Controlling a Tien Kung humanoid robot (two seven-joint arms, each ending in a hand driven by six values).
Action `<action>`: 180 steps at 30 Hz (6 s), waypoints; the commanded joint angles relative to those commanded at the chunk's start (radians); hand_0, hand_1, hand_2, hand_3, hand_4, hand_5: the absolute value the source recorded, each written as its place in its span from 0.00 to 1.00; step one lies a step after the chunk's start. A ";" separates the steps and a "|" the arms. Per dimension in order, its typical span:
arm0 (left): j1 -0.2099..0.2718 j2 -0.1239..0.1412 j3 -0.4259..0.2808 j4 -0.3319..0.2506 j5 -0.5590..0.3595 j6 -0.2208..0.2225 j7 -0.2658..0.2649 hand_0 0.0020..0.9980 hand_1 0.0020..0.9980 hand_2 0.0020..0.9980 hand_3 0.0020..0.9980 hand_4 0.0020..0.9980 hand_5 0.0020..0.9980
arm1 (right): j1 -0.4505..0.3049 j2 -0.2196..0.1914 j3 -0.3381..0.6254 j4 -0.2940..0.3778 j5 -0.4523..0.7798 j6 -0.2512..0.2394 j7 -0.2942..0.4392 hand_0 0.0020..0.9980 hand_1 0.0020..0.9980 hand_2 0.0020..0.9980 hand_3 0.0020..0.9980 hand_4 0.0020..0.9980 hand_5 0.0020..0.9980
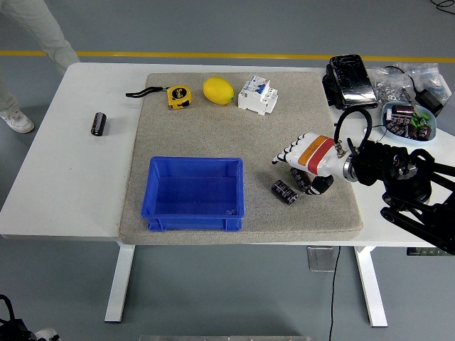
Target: Pick up the battery,place it into the box
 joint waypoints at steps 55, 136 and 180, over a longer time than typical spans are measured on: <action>-0.011 0.000 0.007 -0.001 -0.006 0.000 -0.001 0.75 0.74 0.78 0.64 0.67 0.54 | -0.013 0.049 -0.003 -0.114 0.104 -0.030 -0.019 0.53 0.54 0.58 0.59 0.77 0.07; -0.022 0.013 0.019 -0.001 -0.006 0.006 0.010 0.76 0.74 0.79 0.64 0.67 0.54 | 0.047 -0.015 0.057 0.241 0.037 0.043 -0.042 0.60 0.61 0.68 0.76 0.94 0.24; -0.014 0.000 0.010 -0.002 0.009 0.001 0.003 0.76 0.76 0.80 0.64 0.67 0.54 | 0.036 0.025 -0.068 0.031 -0.144 0.003 0.049 0.59 0.62 0.71 0.67 0.84 0.18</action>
